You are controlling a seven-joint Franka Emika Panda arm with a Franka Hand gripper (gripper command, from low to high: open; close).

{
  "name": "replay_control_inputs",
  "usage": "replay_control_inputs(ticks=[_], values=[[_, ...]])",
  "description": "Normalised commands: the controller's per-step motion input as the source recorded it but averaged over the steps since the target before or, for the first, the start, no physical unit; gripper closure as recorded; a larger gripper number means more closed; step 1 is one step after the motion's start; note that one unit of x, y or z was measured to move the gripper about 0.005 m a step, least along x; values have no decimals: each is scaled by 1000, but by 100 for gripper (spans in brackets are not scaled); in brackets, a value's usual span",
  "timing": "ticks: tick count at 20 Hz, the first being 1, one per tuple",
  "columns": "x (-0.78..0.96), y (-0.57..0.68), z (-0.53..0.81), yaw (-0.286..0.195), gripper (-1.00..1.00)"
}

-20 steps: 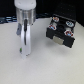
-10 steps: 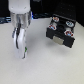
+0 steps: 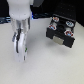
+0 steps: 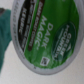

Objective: Open the kcup holder, insert the kcup into the holder, and close the kcup holder

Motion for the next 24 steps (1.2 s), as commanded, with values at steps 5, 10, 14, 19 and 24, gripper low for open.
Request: replay_control_inputs(ticks=[5, 10, 14, 19, 24], values=[[49, 90, 548, 0, 100], [162, 343, 830, 0, 100], [172, 526, 788, 1, 100], [187, 618, 695, 14, 100], [195, 637, 595, 13, 100]])
